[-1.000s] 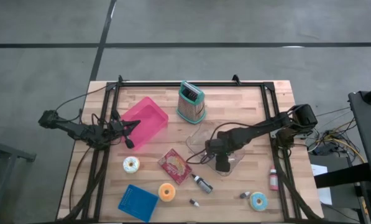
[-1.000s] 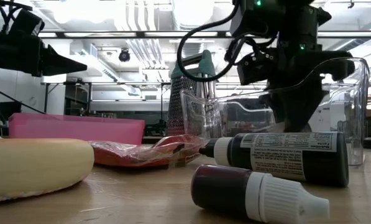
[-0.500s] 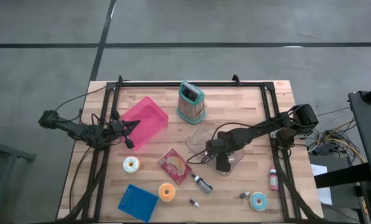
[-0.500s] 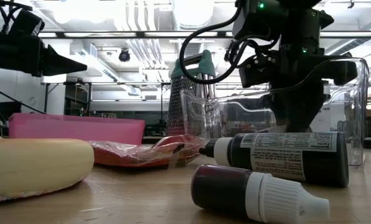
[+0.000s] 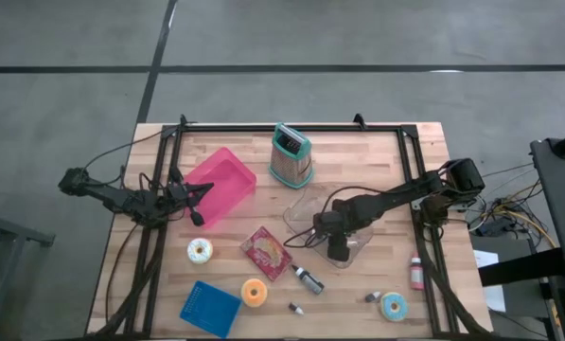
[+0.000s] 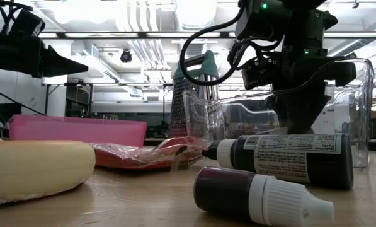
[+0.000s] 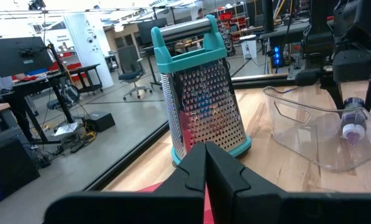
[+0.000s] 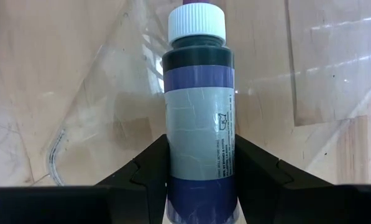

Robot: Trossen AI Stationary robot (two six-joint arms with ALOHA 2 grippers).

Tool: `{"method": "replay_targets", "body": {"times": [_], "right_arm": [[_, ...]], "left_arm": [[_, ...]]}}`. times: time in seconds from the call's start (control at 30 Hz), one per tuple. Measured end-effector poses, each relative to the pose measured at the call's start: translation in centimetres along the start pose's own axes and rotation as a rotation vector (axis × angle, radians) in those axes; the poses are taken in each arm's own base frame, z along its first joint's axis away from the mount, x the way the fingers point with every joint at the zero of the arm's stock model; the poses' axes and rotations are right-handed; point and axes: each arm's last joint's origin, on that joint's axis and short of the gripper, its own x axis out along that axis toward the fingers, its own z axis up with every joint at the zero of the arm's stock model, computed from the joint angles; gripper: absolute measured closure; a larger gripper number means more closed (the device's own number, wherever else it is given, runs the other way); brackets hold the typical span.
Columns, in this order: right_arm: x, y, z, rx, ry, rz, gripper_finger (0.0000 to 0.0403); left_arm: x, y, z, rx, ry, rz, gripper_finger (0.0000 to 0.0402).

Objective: Pick & Place Food Item
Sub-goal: Put the large violet food coloring bottle into the transparent bin

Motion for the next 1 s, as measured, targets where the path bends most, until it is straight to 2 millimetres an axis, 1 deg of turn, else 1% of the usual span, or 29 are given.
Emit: {"method": "replay_targets", "body": {"times": [0.23,1.0], "right_arm": [[0.04,-0.02,0.01,0.001,-0.007,-0.014,0.0251],[0.08,0.01,0.14,-0.001,-0.022,-0.017,0.0148]], "left_arm": [[0.00,0.00,0.00,0.000,0.000,0.000,0.0396],[0.00,0.00,0.00,0.000,0.000,0.000,0.0396]]}}
